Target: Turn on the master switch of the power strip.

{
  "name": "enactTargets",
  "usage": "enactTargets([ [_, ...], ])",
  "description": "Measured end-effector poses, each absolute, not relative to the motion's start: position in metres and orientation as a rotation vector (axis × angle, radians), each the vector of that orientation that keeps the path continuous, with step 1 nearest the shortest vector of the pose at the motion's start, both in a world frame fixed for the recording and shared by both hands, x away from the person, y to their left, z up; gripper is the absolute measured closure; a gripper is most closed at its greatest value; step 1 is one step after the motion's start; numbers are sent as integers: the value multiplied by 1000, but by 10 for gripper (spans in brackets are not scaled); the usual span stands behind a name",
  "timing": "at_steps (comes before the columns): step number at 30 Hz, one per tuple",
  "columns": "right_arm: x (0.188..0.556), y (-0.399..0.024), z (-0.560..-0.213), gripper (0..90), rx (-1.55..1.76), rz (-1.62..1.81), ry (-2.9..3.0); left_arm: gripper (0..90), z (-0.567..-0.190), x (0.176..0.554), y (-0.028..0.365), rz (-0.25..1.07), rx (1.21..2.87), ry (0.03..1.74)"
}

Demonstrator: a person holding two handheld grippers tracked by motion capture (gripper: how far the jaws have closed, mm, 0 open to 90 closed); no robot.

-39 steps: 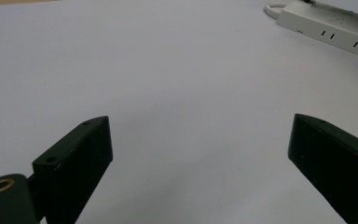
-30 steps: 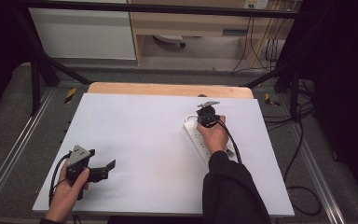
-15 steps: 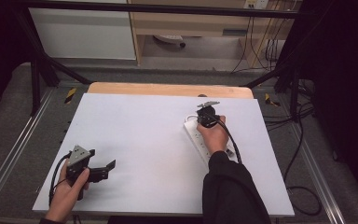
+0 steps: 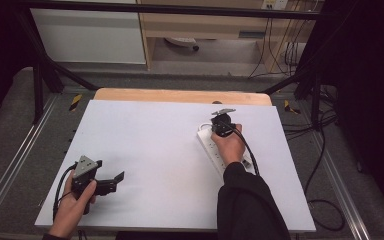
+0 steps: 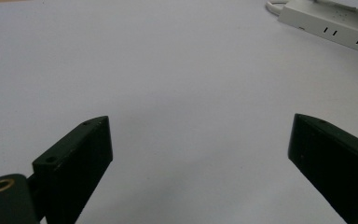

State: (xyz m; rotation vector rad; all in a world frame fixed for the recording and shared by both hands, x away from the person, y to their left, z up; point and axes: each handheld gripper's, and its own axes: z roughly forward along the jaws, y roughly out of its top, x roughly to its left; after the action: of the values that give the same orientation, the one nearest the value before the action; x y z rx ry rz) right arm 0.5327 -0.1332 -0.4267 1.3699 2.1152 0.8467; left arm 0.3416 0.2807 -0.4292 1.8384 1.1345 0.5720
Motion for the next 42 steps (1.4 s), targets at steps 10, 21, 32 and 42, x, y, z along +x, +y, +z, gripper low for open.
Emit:
enactTargets([
  [10, 534, -135, -423, 900, 1400, 841, 2124, 63, -430, 343, 281, 564, 1830, 1139],
  [21, 534, -143, -419, 900, 1399, 881, 2095, 63, -430, 344, 280, 565, 1831, 1143],
  [32, 528, -147, -407, 900, 1385, 945, 2076, 64, -430, 344, 281, 567, 1829, 1148],
  [42, 521, -144, -396, 900, 1352, 1006, 2062, 63, -430, 342, 284, 573, 1826, 1150],
])
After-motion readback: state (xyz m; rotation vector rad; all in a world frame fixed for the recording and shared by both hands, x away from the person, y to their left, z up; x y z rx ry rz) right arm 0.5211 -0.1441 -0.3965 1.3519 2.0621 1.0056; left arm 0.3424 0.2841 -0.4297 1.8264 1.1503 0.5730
